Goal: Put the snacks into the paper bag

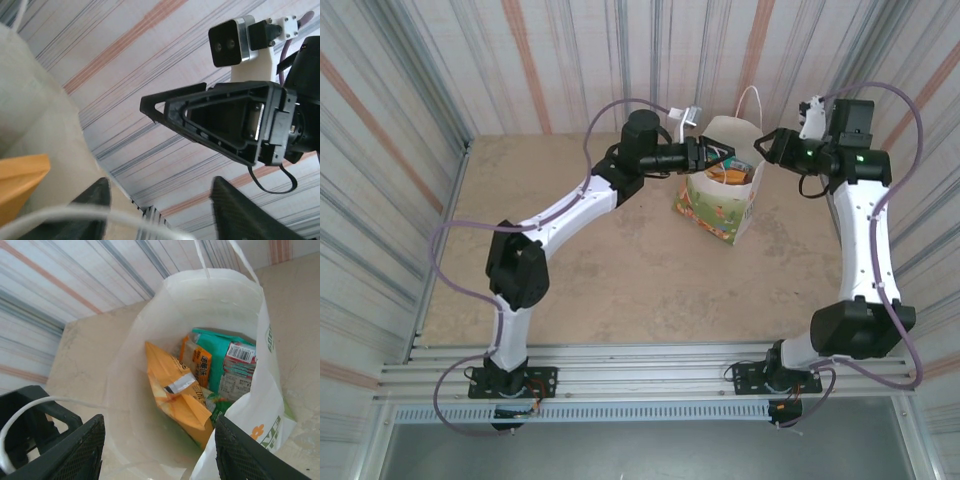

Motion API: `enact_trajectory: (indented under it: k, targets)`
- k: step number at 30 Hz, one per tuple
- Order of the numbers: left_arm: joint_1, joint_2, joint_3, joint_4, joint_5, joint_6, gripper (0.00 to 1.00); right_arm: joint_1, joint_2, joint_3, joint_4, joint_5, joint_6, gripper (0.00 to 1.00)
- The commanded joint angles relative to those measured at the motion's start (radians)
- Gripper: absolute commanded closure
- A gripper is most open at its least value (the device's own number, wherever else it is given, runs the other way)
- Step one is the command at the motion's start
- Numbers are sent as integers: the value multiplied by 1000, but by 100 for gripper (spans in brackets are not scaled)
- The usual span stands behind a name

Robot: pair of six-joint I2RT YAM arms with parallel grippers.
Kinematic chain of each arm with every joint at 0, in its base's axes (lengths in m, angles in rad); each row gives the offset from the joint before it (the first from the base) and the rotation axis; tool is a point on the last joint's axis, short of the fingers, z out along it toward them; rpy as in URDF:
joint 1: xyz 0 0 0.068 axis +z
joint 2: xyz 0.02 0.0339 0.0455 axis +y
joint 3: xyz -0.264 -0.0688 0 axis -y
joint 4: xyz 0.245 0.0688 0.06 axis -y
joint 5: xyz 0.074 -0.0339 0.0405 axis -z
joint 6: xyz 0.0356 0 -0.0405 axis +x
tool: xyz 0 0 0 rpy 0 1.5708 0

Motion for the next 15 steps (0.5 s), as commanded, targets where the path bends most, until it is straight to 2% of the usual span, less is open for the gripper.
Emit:
enact_trajectory:
  k: [1,2,3,7,15]
  targets:
    - [-22,29,83,35,67,-30,74,-22,-59,-41,26,-17,15,41]
    - [-22,28,94,17,78,-28,90,-30,-65,-49,26,-27,15,41]
    - [-20,20,93,-10,80,-18,100,-40,-67,-51,27,-36,15,41]
    - [-3,-66,40,-148,55,64,100,-64,-60,-52,28,-58,15,41]
    - [71,-177,44,-476,143,178,100,-59,35,45,-6,-63,1,36]
